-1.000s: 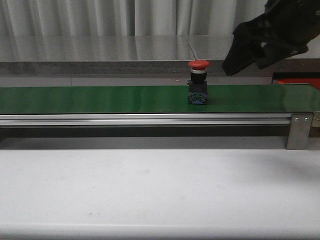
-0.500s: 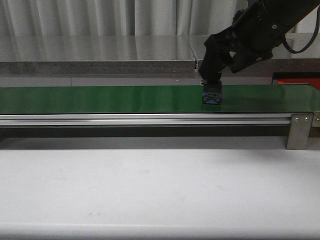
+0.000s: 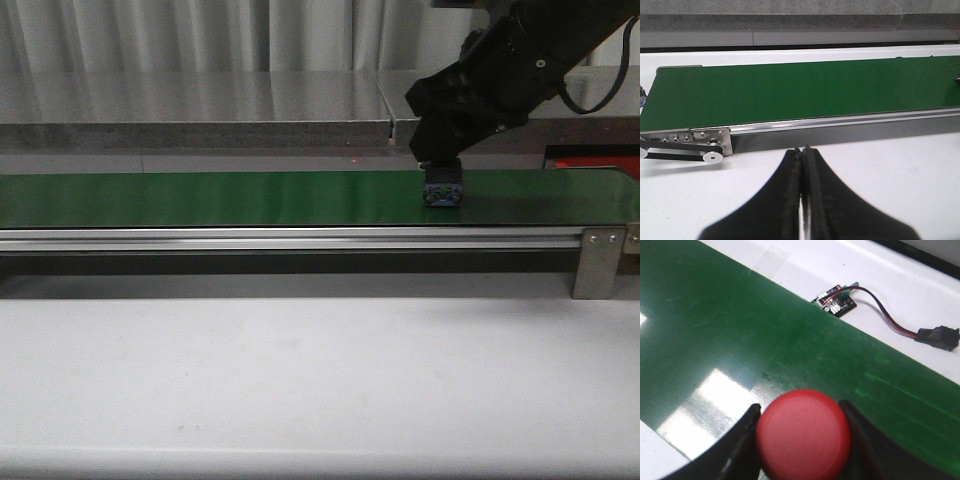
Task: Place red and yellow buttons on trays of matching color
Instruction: 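Carry the red button into the red tray and release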
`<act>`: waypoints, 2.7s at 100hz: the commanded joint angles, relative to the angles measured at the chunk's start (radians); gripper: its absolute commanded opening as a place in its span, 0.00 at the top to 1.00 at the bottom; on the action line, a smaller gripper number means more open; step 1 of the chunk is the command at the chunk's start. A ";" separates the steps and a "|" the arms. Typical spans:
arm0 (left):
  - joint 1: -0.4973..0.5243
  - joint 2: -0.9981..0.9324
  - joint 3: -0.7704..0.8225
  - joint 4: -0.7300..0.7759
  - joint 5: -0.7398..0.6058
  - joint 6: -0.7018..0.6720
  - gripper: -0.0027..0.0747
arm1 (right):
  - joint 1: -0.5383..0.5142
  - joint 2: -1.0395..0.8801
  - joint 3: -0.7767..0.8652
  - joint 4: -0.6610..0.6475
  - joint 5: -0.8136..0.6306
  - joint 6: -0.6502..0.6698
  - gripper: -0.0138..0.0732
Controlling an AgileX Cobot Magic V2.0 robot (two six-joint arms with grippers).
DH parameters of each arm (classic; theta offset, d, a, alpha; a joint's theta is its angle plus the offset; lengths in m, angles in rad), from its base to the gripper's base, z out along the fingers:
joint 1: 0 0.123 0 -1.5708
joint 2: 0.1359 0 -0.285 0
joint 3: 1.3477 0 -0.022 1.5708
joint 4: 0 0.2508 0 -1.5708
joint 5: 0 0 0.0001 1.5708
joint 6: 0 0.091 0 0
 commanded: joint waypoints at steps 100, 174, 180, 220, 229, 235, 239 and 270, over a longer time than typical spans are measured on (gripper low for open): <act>-0.008 0.006 -0.024 -0.017 -0.067 -0.002 0.99 | -0.514 0.354 -0.739 0.019 0.161 0.046 0.62; -0.008 0.006 -0.024 -0.017 -0.067 -0.002 0.99 | -0.518 0.486 -0.740 0.019 0.173 0.046 0.61; -0.008 0.006 -0.024 -0.017 -0.067 -0.002 0.99 | -0.519 0.487 -0.740 0.019 0.174 0.046 0.61; -0.008 0.006 -0.024 -0.017 -0.067 -0.002 0.99 | -0.529 0.489 -0.740 0.019 0.186 0.046 0.54; -0.008 0.006 -0.024 -0.017 -0.067 -0.002 0.99 | -0.529 0.489 -0.740 0.019 0.190 0.046 0.40; -0.008 0.006 -0.024 -0.017 -0.067 -0.002 0.99 | -0.529 0.489 -0.740 0.019 0.187 0.046 0.30; -0.008 0.006 -0.024 -0.017 -0.067 -0.002 0.99 | -0.529 0.489 -0.740 0.019 0.185 0.046 0.24; -0.008 0.006 -0.024 -0.017 -0.067 -0.002 0.99 | -0.535 0.451 -0.772 0.019 0.219 0.046 0.17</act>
